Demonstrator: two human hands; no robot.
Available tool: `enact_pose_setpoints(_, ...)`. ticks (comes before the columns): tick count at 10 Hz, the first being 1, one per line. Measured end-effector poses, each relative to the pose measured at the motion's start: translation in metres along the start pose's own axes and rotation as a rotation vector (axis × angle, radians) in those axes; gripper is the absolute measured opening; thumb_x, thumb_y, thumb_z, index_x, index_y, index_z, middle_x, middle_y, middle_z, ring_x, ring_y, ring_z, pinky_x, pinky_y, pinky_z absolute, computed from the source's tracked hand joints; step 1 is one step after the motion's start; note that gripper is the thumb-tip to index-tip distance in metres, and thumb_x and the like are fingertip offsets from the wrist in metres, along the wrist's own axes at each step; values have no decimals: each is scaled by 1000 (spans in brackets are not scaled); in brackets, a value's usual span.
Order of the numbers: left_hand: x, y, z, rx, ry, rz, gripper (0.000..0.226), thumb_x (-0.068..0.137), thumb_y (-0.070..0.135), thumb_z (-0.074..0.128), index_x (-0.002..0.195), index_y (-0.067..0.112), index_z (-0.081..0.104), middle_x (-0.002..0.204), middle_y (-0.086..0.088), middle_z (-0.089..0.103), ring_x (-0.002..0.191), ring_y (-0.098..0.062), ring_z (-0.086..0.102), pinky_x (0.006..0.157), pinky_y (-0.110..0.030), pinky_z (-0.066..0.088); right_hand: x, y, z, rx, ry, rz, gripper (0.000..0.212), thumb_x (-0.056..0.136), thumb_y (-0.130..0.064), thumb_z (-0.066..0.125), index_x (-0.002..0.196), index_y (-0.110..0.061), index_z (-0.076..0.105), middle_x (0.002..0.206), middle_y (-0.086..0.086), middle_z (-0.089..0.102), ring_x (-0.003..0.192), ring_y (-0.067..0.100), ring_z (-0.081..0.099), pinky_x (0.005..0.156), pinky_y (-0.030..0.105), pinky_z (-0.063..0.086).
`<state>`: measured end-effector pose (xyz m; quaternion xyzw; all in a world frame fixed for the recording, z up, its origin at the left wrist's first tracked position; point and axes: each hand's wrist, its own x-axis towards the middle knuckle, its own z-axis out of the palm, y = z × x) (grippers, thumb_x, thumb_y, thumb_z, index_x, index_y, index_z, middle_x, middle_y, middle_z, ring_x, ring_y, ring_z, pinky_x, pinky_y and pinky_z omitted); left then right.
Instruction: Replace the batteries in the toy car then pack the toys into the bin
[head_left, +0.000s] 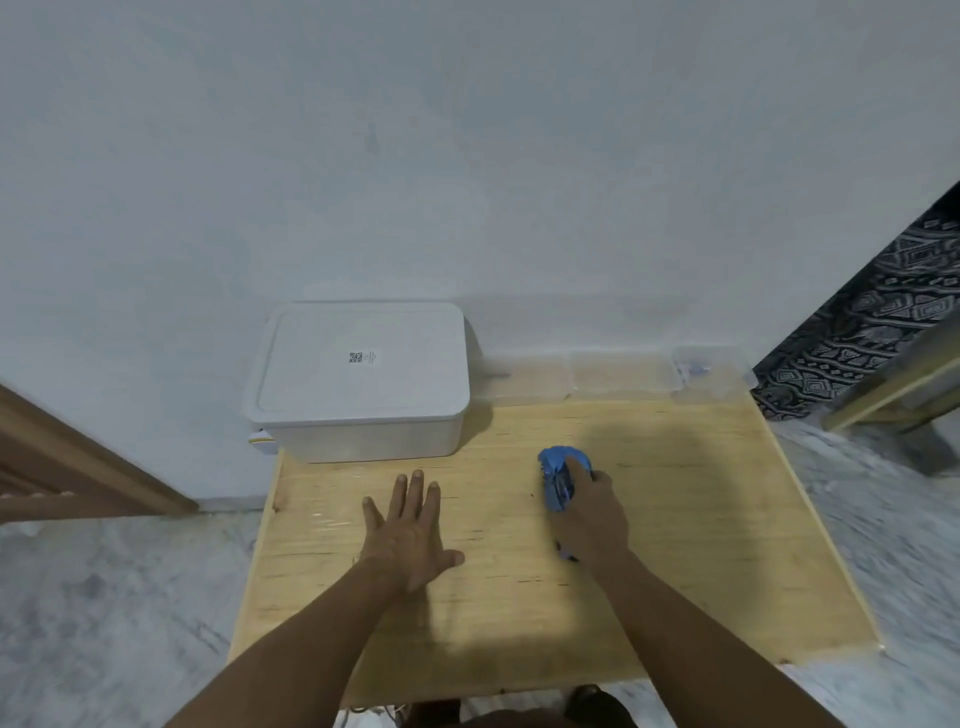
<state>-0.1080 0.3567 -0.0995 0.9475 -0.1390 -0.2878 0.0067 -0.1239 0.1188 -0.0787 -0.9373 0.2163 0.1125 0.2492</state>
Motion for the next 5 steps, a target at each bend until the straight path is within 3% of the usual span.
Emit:
enact_pose_setpoints(4,-15,10,5,-64,13,-56,93,91,63,39,153,17,-11,159,-11,-24,146,-33,-21,116,-61,1,-33,-8,19,-113,28,-37,73,77,-32,64,141,-32,30,136,5,39,100,25,60,81,38,56)
enact_pose_setpoints(5,-21,11,9,-81,5,-58,94,90,61,43,154,18,-11,159,-12,-25,146,-33,-22,117,-60,0,-37,-6,14,46,77,-26,70,72,-52,61,133,-35,32,116,-2,48,86,22,62,73,39,57)
